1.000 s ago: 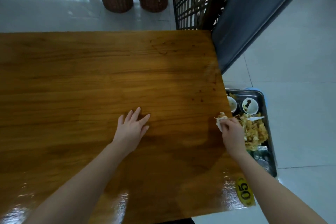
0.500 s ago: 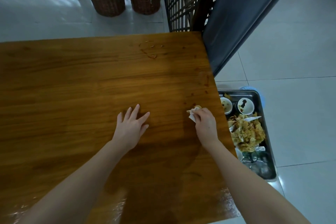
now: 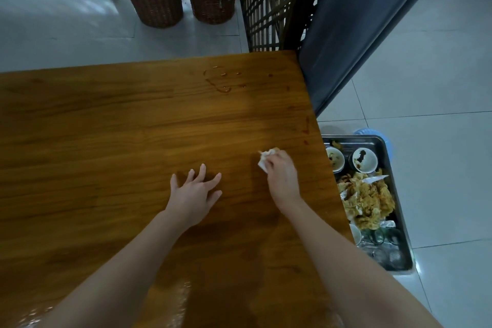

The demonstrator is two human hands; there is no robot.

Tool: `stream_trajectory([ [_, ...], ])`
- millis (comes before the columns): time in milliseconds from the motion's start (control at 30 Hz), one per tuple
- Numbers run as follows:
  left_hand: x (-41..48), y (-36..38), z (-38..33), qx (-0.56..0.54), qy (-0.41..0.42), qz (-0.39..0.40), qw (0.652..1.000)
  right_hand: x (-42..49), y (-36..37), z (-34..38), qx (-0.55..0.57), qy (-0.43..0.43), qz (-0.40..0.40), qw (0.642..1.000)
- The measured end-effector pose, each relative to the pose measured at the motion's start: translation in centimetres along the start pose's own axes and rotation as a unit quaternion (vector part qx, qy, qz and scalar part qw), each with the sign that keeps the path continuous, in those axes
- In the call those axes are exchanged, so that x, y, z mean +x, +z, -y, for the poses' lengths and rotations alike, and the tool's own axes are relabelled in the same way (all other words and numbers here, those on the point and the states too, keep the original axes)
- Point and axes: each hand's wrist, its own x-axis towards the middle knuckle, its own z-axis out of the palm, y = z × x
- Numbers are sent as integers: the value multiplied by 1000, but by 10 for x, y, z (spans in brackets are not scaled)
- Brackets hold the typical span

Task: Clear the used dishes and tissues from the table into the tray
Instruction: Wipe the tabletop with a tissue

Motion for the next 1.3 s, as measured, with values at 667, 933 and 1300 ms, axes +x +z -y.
stream_trajectory([
  [667,4,-2,6,5,18,41,999,16,-17,-24,-49,-2,-14,999],
  [933,-1,-8,5,4,33,32,999,68,-45,-45,-39,69,-61,995],
  [1300,-2,-12,2,12,25,45,999,48,-40,-45,-27,61,-77,995],
])
